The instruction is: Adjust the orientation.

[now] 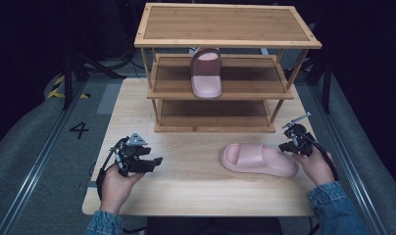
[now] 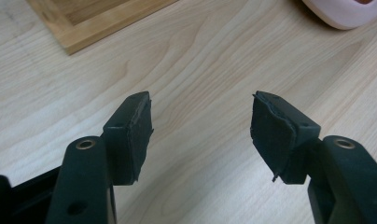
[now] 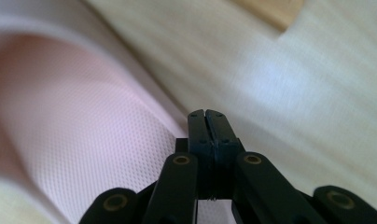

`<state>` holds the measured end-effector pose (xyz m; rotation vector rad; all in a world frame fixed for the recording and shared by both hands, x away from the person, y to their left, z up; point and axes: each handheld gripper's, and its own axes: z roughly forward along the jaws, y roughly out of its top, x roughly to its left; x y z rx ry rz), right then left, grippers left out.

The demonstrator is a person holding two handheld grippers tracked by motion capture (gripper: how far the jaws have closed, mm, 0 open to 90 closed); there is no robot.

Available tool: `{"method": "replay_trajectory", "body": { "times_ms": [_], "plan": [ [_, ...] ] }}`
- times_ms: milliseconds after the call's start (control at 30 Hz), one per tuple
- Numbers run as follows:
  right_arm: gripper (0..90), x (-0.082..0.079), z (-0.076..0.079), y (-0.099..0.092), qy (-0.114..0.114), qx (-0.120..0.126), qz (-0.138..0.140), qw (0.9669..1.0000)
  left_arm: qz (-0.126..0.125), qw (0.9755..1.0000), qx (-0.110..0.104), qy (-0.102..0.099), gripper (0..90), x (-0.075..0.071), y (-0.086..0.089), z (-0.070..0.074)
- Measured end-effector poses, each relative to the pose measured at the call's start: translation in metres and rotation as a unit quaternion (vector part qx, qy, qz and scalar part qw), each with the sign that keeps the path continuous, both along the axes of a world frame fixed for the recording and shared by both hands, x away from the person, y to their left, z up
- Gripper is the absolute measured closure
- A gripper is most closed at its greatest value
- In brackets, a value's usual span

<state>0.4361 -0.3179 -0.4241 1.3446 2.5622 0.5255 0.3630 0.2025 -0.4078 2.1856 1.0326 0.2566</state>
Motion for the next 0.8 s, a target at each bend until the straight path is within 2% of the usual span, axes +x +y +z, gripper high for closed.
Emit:
{"method": "replay_trajectory", "body": {
  "times_ms": [133,200,333,433,567,733,800],
  "plan": [
    [89.4,-0.015,0.001,-0.004,0.015,0.004,0.007,0.9999,-0.01,0.9999,-0.008,-0.007,38.7,0.009,-0.008,0.001],
    [89.4,-0.023,0.002,-0.006,0.021,0.005,0.01,0.9997,-0.015,0.9999,-0.005,-0.001,38.8,0.013,-0.013,0.003],
    [89.1,-0.036,0.002,-0.007,0.028,0.012,0.014,0.9994,-0.027,0.9996,-0.002,-0.004,38.6,0.022,-0.021,0.005],
    [89.1,-0.045,0.003,-0.005,0.036,0.01,0.02,0.9991,-0.03,0.9994,-0.013,-0.009,38.6,0.026,-0.024,0.006],
    [89.2,-0.056,0.004,0.0,0.045,0.005,0.034,0.9984,-0.04,0.9991,-0.008,-0.008,38.6,0.032,-0.031,0.006],
    [89.8,-0.066,0.005,0.007,0.074,0.01,0.059,0.9955,-0.046,0.9989,-0.001,-0.01,38.7,0.034,-0.035,0.007],
    [89.8,-0.068,0.004,0.008,0.093,0.021,0.061,0.9936,-0.045,0.9989,-0.003,-0.01,38.7,0.034,-0.035,0.007]
  ]
}}
